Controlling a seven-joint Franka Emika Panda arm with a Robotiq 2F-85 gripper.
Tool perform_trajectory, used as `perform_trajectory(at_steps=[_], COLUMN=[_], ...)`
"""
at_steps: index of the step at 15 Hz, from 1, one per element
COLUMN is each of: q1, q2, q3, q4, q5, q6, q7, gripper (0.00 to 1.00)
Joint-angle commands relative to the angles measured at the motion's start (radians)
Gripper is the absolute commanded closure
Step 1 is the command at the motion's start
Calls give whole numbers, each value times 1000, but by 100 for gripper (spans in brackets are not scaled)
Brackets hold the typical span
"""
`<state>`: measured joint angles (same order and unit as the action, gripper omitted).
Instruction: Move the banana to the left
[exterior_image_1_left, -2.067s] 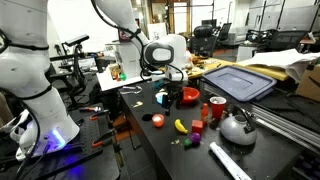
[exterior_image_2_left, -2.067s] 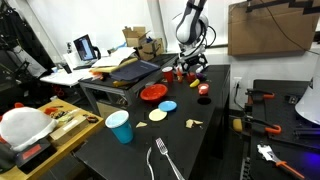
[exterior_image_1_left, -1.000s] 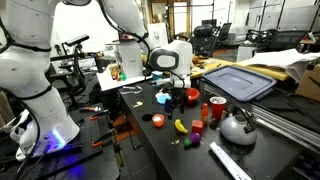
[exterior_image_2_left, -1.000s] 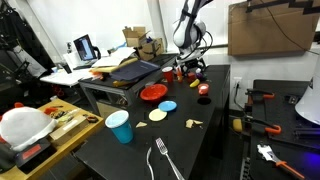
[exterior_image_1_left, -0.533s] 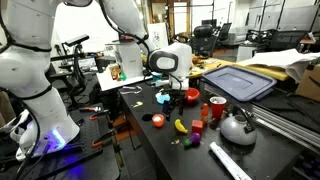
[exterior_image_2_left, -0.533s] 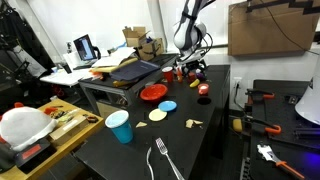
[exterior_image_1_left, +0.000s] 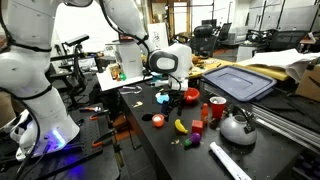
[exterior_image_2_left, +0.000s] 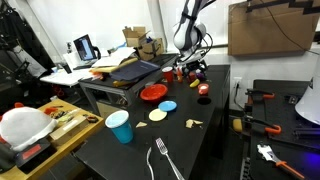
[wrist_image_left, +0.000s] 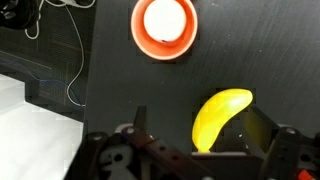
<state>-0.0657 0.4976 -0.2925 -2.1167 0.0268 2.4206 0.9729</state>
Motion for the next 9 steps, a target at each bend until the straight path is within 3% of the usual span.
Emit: perform_trajectory(at_steps=[1,9], q1=[-4,26], q2=[1,61], q3=[3,-6], q4=[3,19], q5=[-2,-5], q6=[-2,7], q7=[1,79], gripper=[0,0])
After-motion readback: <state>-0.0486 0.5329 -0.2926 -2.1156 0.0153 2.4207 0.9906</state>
